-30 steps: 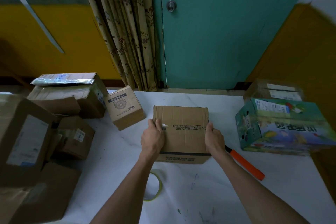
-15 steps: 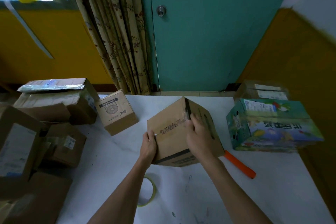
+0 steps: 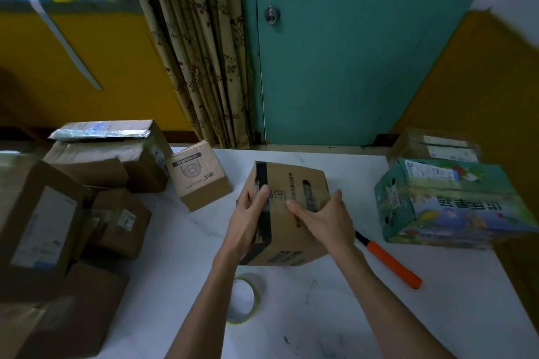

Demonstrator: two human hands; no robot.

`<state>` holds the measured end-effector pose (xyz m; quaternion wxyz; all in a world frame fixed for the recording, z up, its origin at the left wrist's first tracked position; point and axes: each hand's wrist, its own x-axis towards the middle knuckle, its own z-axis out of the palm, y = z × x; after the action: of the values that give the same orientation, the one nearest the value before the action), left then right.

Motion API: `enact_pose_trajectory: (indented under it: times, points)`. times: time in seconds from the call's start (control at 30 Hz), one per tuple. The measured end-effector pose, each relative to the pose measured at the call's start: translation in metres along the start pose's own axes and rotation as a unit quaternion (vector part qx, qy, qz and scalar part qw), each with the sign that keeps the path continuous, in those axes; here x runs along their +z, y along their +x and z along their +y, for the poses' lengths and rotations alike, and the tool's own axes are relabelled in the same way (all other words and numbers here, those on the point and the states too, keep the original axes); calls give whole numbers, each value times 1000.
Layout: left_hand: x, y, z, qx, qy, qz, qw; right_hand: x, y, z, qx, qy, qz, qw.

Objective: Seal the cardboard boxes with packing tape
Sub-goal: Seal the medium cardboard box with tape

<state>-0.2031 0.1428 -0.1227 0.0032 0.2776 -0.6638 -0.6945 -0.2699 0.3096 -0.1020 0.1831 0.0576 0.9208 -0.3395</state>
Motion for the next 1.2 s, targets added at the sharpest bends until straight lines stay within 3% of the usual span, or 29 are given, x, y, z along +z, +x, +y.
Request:
enact_pose_trajectory:
  times: [0.1,0.23,0.53,0.93,1.1,1.2]
  points:
    - [-10,3,9,8,58,-17,998,-7,8,4,-2,-6,-18,1000]
    - [-22,15,13,-8,138,-1,990,5,11,12,4,102,-58,993]
    - [-4,17,1,-23,276,51,959,18,8,18,16,151,-36,988]
    - [-7,17,3,30,335,77,939,16,6,20,-47,90,30,994]
    - [-2,20,13,4,346,85,934,14,8,20,-6,112,-35,993]
    - [0,23,13,-31,307,68,949,14,11,18,-17,64,-41,997]
